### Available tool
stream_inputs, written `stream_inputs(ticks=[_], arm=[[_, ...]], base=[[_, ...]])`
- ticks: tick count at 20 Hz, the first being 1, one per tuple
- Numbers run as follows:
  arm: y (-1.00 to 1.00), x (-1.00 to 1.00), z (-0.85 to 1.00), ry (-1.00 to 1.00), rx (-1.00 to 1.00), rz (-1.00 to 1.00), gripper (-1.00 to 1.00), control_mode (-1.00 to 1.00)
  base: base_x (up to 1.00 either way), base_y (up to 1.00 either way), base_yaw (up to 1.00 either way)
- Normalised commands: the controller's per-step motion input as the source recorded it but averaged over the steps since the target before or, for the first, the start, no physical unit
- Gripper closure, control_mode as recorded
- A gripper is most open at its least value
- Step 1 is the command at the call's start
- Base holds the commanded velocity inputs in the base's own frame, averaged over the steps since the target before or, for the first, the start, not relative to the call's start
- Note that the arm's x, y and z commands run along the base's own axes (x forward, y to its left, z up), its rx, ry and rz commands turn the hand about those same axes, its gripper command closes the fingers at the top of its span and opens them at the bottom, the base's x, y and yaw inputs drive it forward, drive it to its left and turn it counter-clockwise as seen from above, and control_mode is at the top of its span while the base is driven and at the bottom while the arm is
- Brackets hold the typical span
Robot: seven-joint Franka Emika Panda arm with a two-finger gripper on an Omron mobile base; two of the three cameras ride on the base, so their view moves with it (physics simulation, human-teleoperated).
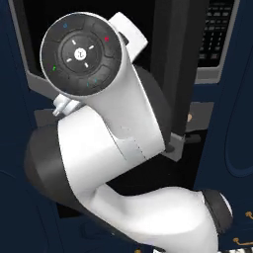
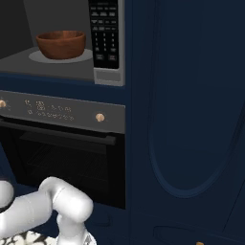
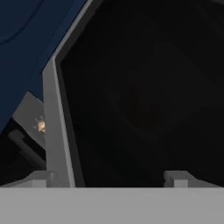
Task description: Pick the mushroom from the sink and place it in the bowl. Then pick the bowl and place it in the microwave. Then close the microwave door and press the start button.
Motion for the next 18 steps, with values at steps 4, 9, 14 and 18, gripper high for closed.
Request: stream_inputs(ticks=[4,9,14,18], arm=[[-0.84,0.02,0.01,0.10,0.10,0.30,-1.00,-1.00],[-0.67,0.31,-0.21,0.01,0.04,0.23,-1.00,-1.00],[-0.14,0.83,-0.60,0.00,0.00,0.04,-1.00,-1.00],[0.00,1.00,-0.41,0.00,0.00,0.00,-1.00,-1.00]], base=[[0.00,0.00,0.00],[0.00,0.00,0.00],[0.00,0.00,0.00],[0.00,0.00,0.00]])
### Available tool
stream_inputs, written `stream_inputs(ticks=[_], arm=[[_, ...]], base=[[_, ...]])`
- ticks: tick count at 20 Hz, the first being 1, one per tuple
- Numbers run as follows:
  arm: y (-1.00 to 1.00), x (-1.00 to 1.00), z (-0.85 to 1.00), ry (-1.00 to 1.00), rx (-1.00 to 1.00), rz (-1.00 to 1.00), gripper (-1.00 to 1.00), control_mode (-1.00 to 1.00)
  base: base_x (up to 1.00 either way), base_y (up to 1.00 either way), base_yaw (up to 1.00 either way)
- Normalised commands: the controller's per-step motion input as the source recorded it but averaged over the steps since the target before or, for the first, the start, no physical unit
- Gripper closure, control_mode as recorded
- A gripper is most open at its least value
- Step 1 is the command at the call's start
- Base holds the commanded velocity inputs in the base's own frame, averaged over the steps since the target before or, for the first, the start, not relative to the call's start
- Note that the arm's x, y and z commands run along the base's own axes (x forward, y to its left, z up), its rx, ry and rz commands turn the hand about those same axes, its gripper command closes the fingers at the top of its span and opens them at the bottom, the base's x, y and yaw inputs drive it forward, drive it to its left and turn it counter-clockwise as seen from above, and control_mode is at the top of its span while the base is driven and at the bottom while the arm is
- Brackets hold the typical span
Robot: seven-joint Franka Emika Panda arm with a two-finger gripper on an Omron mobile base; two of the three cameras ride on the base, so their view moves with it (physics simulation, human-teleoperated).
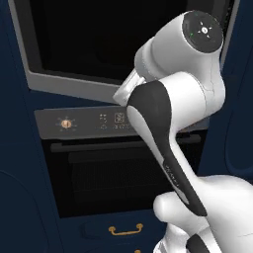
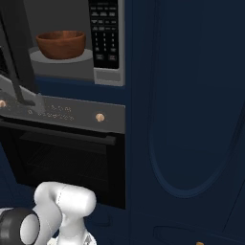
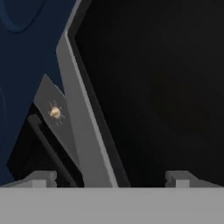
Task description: Pick the mushroom from the sink and place it in the bowl. Then pick the bowl and place it in the microwave. Then close the microwave door and press the start button.
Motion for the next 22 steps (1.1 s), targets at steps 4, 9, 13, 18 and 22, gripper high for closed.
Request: stream_inputs(ticks=[4,9,13,18,22], arm=[[0.02,0.99,-0.16,0.00,0.00,-0.05,-1.00,-1.00],[0.00,0.83,-0.01,-0.01,0.00,-0.05,-1.00,-1.00],[0.00,0.76,0.00,0.00,0.00,-0.07,-1.00,-1.00],[0.00,0.64,0.00,0.00,0.00,-0.05,-1.00,-1.00],[0.00,0.61,0.00,0.00,0.00,-0.03,-1.00,-1.00]], base=[[0.00,0.00,0.00],[0.00,0.00,0.00],[0.00,0.00,0.00],[0.00,0.00,0.00],[0.00,0.00,0.00]])
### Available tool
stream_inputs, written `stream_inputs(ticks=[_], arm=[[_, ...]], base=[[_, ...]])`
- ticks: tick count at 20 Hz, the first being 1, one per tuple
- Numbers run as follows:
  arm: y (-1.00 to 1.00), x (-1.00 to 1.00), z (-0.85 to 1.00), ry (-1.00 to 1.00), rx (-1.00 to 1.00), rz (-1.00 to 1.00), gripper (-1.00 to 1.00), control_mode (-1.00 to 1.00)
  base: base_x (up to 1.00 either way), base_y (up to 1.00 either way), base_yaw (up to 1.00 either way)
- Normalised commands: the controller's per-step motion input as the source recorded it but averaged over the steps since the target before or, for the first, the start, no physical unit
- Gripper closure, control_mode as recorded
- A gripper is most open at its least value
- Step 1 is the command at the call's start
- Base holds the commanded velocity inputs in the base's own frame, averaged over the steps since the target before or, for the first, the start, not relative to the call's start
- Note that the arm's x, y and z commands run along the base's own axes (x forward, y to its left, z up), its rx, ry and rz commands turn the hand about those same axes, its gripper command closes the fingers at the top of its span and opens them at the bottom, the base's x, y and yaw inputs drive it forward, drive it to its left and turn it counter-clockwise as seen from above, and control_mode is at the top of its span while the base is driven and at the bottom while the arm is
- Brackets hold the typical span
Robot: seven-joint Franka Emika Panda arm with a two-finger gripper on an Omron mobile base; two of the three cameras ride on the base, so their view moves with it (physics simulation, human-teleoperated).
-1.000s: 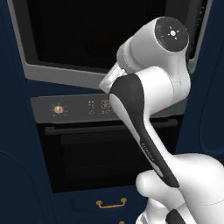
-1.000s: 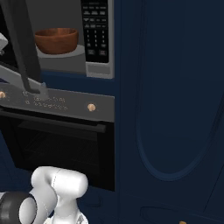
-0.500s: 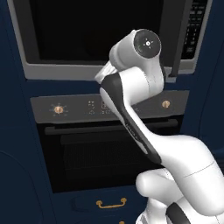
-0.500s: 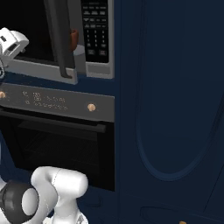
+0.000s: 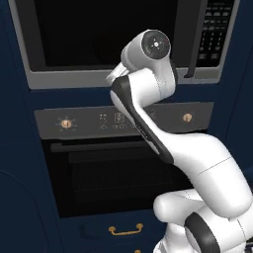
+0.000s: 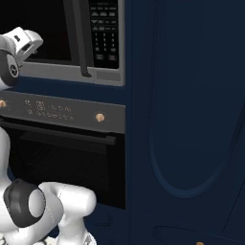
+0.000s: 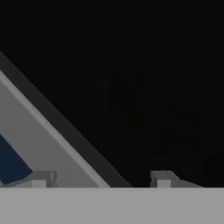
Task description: Pick the mushroom from the sink and place it in the bowl. Then pick the bowl and place it in the microwave. Then close the microwave door and press the start button.
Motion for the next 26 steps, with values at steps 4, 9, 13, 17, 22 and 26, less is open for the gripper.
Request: stream_inputs(ticks=[4,9,13,17,22,26], arm=[[0.00,0.57,-0.10,-0.02,0.00,-0.01,-1.00,-1.00],[-0.02,-0.09,-0.10,-0.10,0.01,0.00,-1.00,-1.00],[-0.43,-1.00,0.17,-0.08,0.14,0.02,-1.00,-1.00],[-0.72,-1.00,0.34,-0.01,0.20,0.07,-1.00,-1.00],[-0.98,-1.00,0.07,0.00,0.21,0.12,-1.00,-1.00],[-0.99,-1.00,0.00,0.00,0.22,0.19,-1.00,-1.00]], base=[[0.00,0.00,0.00],[0.00,0.00,0.00],[0.00,0.00,0.00],[0.00,0.00,0.00],[0.00,0.00,0.00],[0.00,0.00,0.00]])
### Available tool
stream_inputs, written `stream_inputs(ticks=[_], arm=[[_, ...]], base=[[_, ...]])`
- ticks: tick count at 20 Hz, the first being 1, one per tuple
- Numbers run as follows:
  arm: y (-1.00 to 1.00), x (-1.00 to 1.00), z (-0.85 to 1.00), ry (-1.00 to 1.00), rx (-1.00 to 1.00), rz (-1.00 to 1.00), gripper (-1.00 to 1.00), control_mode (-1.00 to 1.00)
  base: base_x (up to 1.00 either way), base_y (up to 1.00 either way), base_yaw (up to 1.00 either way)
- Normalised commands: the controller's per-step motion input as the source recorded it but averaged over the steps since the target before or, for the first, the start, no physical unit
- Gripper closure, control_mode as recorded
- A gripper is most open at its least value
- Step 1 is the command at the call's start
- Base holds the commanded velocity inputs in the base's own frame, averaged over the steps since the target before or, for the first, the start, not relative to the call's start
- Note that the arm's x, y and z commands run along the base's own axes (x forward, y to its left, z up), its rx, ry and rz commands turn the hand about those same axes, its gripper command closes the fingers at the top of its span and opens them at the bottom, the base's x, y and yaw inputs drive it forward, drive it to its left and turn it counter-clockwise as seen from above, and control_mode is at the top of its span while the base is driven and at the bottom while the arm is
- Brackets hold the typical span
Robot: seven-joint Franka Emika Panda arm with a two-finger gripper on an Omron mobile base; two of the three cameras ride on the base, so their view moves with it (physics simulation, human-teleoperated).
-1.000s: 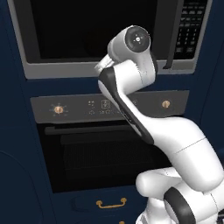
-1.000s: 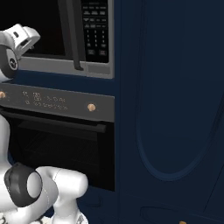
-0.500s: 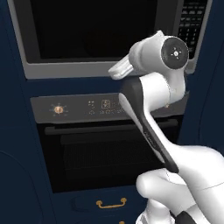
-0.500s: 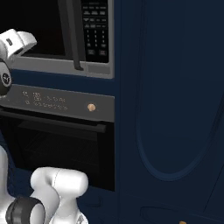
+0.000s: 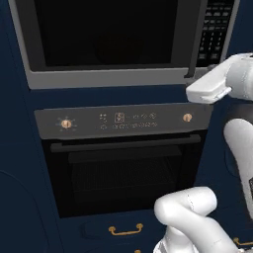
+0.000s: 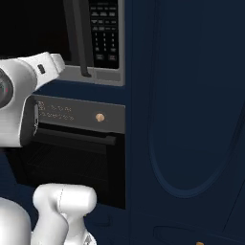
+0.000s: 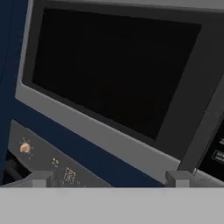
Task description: Pick the mushroom from the sink and place it in the bowl. Then pick the bowl and place it in the microwave. Then close the microwave door and press the start button.
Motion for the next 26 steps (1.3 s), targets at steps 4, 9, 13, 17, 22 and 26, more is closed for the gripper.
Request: stream_inputs(ticks=[4,9,13,17,22,26], arm=[[-0.95,-0.61,0.00,-0.07,0.19,0.24,-1.00,-1.00],[-0.65,0.19,-0.02,-0.16,0.20,0.28,-1.00,-1.00],[-0.04,0.49,-0.17,-0.19,0.17,0.29,-1.00,-1.00],[0.18,0.34,-0.19,-0.22,0.06,0.14,-1.00,-1.00],[0.00,0.19,0.12,-0.16,0.01,0.00,-1.00,-1.00],[0.00,0.27,0.00,0.00,0.00,-0.06,-1.00,-1.00]], base=[[0.00,0.00,0.00],[0.00,0.00,0.00],[0.00,0.00,0.00],[0.00,0.00,0.00],[0.00,0.00,0.00],[0.00,0.00,0.00]])
